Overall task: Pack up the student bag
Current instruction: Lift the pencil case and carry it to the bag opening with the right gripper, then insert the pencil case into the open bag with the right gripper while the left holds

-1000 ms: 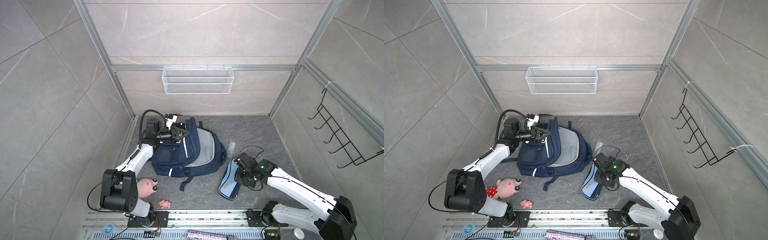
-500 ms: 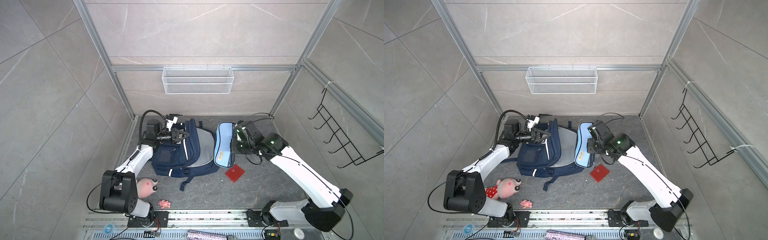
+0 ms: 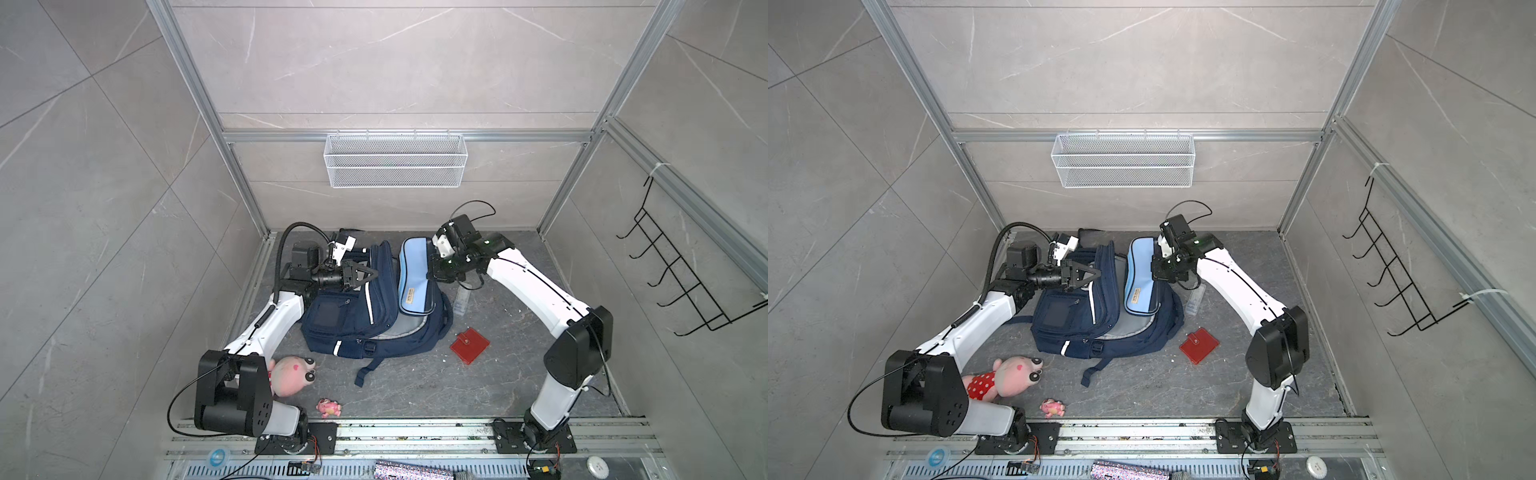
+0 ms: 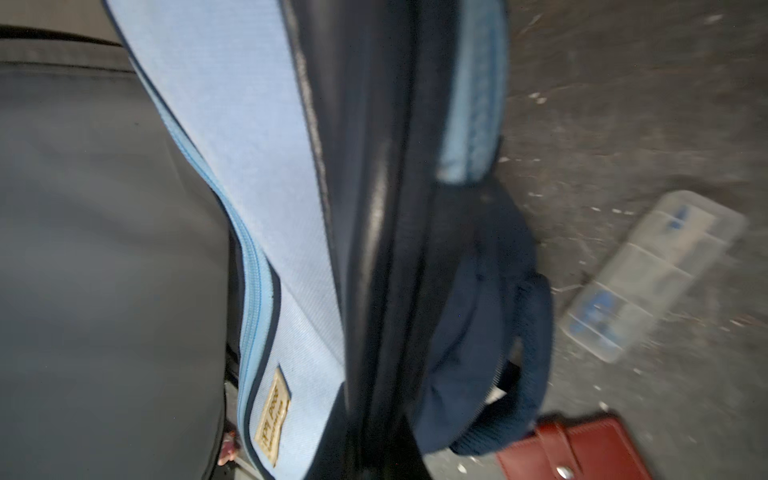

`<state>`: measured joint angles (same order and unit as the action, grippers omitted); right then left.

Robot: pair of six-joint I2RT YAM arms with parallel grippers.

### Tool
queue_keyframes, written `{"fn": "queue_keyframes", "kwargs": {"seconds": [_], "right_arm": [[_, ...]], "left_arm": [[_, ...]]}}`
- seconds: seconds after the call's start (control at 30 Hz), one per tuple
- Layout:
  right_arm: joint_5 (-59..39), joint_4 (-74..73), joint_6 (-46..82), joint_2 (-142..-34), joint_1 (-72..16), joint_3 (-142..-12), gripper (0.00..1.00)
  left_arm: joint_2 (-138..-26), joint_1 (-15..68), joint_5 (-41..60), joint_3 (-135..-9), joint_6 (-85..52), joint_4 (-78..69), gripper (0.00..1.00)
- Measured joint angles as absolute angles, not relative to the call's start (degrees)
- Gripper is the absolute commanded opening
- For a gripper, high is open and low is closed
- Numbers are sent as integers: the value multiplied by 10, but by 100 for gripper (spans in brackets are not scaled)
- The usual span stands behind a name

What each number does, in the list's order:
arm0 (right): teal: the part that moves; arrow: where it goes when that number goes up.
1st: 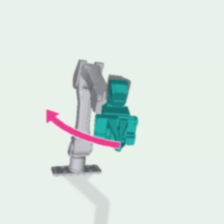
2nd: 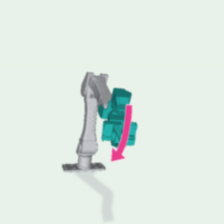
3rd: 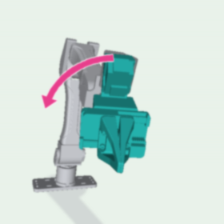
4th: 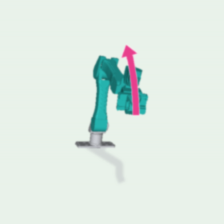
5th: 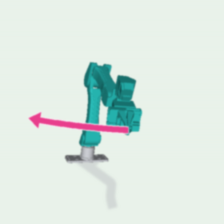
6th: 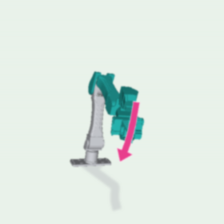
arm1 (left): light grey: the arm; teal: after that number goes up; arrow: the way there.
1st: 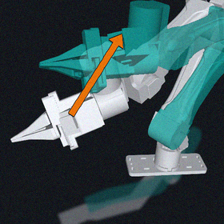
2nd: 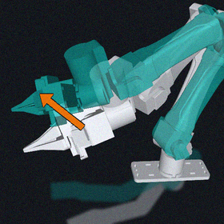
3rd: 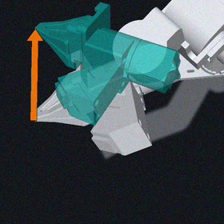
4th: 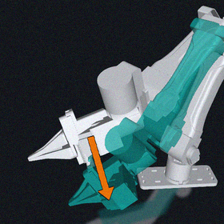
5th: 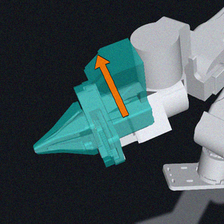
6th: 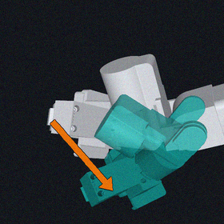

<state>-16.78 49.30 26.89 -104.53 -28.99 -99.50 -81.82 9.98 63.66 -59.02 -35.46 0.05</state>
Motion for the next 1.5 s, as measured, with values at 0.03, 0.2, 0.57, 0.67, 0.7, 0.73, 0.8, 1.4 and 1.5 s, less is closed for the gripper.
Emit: {"fn": "queue_keyframes", "kwargs": {"seconds": [0.03, 0.2, 0.57, 0.67, 0.7, 0.73, 0.8, 1.4, 1.5], "right_arm": [[-183, 482, 275, -1054, -290, -994, 0], [-239, 430, 300, -1098, -294, -989, 0], [-290, 389, 322, -1227, -342, -1081, 0], [-310, 388, 331, -1254, -349, -1114, 0], [-315, 389, 333, -1264, -349, -1127, 0], [-319, 391, 333, -1272, -350, -1138, 0], [-325, 400, 332, -1289, -351, -1167, 0], [-335, 352, 295, -1202, -368, -989, 0], [-342, 343, 302, -1209, -367, -998, 0]], "left_arm": [[-818, 100, 636, -590, -355, 1, 0], [-818, 100, 634, -608, -359, 17, 0], [-846, 99, 624, -616, -428, -44, 0], [-851, 99, 615, -616, -458, -77, 0], [-856, 99, 614, -616, -470, -93, 0], [-860, 99, 613, -616, -479, -106, 0], [-873, 99, 611, -616, -494, -130, 0], [-947, 117, 626, -682, -504, -135, 0], [-965, 125, 632, -699, -508, -138, 0]]}}
